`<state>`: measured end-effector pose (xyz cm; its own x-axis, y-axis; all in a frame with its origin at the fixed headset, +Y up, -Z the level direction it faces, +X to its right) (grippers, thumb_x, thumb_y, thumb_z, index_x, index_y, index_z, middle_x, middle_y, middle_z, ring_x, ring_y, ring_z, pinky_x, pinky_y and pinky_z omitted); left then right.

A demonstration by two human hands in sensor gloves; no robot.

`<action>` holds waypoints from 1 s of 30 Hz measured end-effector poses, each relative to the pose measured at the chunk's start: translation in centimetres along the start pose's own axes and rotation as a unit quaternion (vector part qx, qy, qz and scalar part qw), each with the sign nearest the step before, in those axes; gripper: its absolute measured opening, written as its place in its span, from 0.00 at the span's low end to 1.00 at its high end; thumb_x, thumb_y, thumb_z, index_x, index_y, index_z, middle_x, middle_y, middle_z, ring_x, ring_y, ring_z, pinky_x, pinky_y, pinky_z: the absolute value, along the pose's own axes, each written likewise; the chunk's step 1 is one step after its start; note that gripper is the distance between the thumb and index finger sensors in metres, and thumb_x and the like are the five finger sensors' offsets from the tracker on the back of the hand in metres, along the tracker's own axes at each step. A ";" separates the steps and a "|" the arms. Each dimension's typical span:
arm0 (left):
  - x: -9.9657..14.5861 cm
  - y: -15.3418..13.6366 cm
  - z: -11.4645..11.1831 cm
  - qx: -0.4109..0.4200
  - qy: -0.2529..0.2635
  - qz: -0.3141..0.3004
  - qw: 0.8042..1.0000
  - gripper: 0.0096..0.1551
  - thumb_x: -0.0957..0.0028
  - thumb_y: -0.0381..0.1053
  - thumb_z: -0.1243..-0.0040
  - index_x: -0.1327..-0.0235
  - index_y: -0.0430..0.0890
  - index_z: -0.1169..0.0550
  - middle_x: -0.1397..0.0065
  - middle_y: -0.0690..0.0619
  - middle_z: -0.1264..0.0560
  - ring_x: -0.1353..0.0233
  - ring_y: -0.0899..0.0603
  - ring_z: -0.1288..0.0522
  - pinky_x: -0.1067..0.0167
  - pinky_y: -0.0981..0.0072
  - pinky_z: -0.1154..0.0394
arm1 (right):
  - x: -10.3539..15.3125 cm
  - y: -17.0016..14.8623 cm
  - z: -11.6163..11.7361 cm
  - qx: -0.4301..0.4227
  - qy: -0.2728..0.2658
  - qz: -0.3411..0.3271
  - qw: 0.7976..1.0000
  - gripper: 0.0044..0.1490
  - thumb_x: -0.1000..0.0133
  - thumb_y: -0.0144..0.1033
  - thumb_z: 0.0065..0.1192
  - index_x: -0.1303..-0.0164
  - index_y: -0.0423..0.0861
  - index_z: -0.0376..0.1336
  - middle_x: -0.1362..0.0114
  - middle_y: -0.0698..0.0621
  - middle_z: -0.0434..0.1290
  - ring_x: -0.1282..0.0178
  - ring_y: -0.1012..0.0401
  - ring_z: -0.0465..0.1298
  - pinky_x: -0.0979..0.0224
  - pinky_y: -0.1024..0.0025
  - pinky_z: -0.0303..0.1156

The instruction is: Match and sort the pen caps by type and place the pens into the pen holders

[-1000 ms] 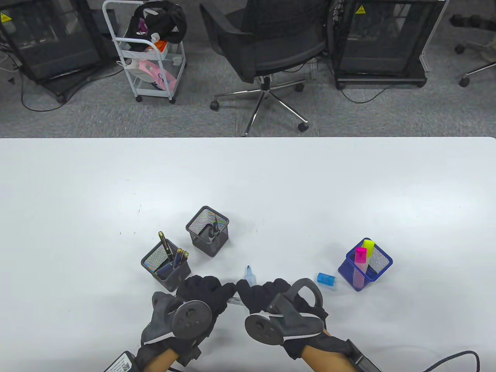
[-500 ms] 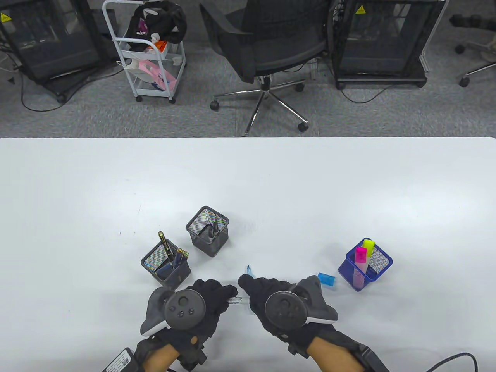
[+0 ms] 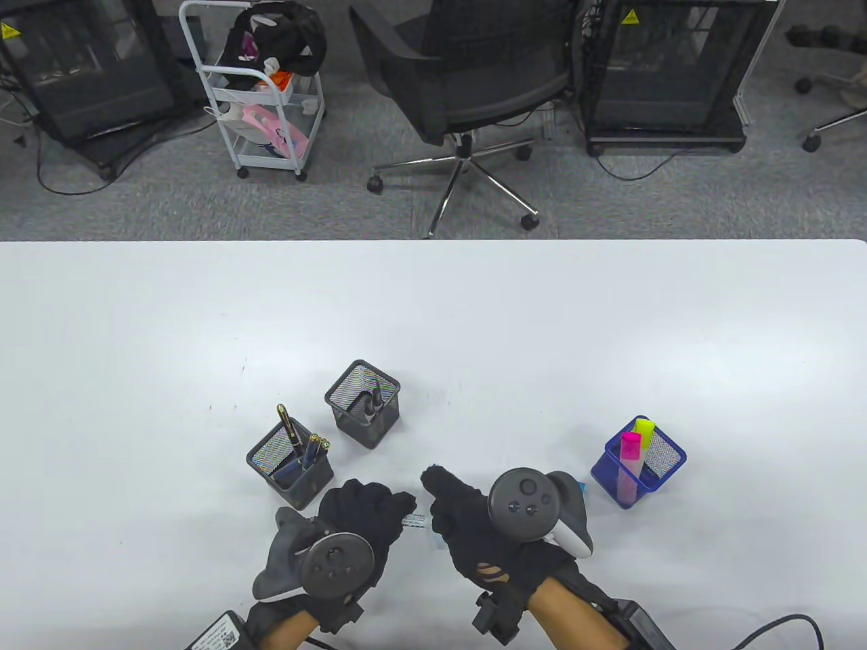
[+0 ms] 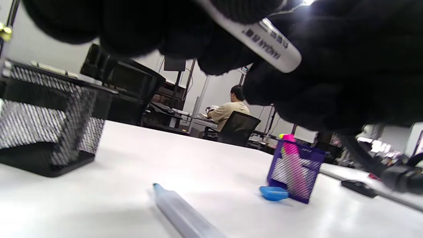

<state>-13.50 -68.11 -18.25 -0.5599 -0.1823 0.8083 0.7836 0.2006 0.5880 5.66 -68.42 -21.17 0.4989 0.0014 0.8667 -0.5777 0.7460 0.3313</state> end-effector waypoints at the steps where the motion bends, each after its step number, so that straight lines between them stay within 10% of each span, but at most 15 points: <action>1: 0.0 0.3 -0.1 -0.038 -0.017 0.009 0.999 0.30 0.52 0.45 0.47 0.35 0.45 0.19 0.35 0.40 0.20 0.38 0.33 0.21 0.40 0.24 0.31 | 0.0 0.1 -0.1 0.005 -0.009 0.005 1.000 0.46 0.49 0.35 0.62 0.26 0.31 0.49 0.42 0.32 0.75 0.63 0.53 0.84 0.68 0.75 0.83; 7: 0.1 2.8 0.0 -0.177 0.020 -0.019 0.984 0.28 0.55 0.49 0.30 0.40 0.46 0.13 0.38 0.43 0.15 0.41 0.36 0.19 0.44 0.35 0.26 | 0.4 0.3 0.2 0.016 -0.061 0.033 0.997 0.48 0.49 0.36 0.70 0.27 0.30 0.50 0.44 0.33 0.77 0.63 0.52 0.85 0.68 0.75 0.86; 18: 0.0 1.3 1.3 0.000 0.061 -0.020 0.998 0.41 0.54 0.48 0.27 0.26 0.40 0.26 0.40 0.38 0.16 0.54 0.40 0.13 0.57 0.45 0.17 | 1.1 -0.4 -0.6 -0.109 -0.118 -0.002 0.987 0.51 0.45 0.53 0.60 0.27 0.30 0.48 0.39 0.31 0.75 0.49 0.45 0.86 0.52 0.63 0.88; 24: -0.8 -1.5 5.0 0.096 0.099 0.034 0.990 0.54 0.51 0.44 0.27 0.17 0.55 0.47 0.36 0.38 0.21 0.52 0.39 0.13 0.57 0.44 0.16 | 1.9 -2.3 -2.8 -0.080 -0.167 0.014 0.983 0.53 0.45 0.55 0.60 0.26 0.31 0.48 0.37 0.31 0.74 0.46 0.44 0.85 0.49 0.61 0.87; 30: -2.9 -3.2 10.2 0.044 0.154 0.071 0.985 0.39 0.49 0.46 0.30 0.23 0.54 0.32 0.38 0.40 0.17 0.53 0.38 0.09 0.57 0.44 0.14 | 1.7 -4.7 -3.5 -0.027 -0.169 0.035 0.985 0.53 0.46 0.56 0.62 0.26 0.32 0.48 0.35 0.31 0.73 0.43 0.42 0.83 0.44 0.54 0.84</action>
<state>-17.11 -58.39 -22.15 -0.3270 -0.4261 0.8435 0.8141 0.3262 0.4804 11.49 -69.64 -22.54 0.2098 -0.1610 0.9644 -0.5635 0.7862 0.2538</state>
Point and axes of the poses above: the tracker on the back of each hand, its own y axis roughly to the thumb side, its own x axis roughly from the fingertips to the wrist, z = x × y, the point moved 1 cm from there along -x, roughly from the wrist to the fingertips
